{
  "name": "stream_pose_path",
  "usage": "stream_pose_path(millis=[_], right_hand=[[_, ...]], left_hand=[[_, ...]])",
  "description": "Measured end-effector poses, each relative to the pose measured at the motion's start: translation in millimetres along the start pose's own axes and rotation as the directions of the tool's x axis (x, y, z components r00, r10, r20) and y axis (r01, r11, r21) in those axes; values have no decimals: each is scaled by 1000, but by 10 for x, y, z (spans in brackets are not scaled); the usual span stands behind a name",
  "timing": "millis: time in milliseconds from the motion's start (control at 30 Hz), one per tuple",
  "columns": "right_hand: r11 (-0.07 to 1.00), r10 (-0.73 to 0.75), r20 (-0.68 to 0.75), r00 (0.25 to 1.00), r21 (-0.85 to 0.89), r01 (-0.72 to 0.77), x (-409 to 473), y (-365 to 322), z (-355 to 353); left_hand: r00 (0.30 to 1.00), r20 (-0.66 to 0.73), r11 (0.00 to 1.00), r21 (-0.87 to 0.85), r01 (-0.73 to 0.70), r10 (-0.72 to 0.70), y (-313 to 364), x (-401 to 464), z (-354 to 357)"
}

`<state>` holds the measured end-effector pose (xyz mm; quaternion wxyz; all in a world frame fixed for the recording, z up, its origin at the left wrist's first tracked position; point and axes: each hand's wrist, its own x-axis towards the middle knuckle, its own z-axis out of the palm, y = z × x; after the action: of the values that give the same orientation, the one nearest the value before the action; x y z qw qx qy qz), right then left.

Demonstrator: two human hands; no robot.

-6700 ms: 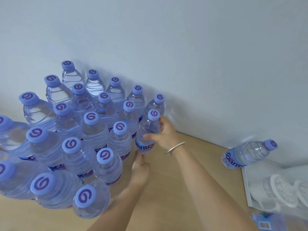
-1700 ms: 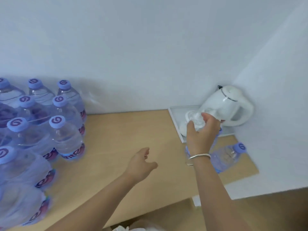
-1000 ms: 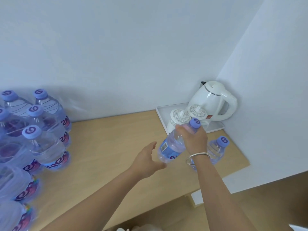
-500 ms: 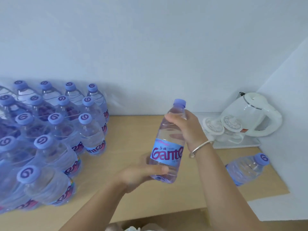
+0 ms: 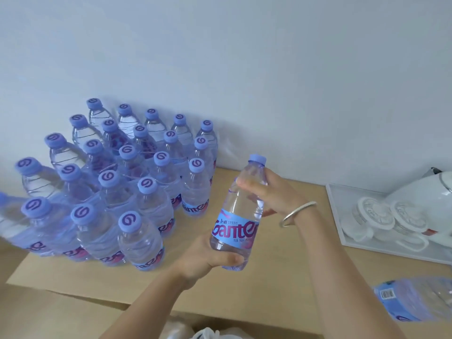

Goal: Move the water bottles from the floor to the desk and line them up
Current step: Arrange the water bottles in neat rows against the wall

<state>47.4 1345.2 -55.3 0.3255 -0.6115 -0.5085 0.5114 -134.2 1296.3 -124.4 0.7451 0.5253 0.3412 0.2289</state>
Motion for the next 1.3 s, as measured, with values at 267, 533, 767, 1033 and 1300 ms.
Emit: stream_pose_path(millis=[267,533,767,1033,1300], right_hand=[[987,-117,-8,993,-112,115,306,36,646],[953,-173,-78,982,-266,147,360,190,919],[921,-305,-157,939,-299,249,293,334,1120],[874,-421,-96,902,-308,375,343,496,1227],[875,-411,-25,911,-291,386,385,556,1165]], left_hand=[[819,-573,969,208,135,9,-319,-182,-394],[809,-586,964,182,196,-54,-553,-256,-369],[779,-621,965,142,222,-88,-604,-179,-377],[739,-645,967,-3,255,-197,-619,-62,-415],[703,-695,981,-15,192,-148,-608,-2,-387]])
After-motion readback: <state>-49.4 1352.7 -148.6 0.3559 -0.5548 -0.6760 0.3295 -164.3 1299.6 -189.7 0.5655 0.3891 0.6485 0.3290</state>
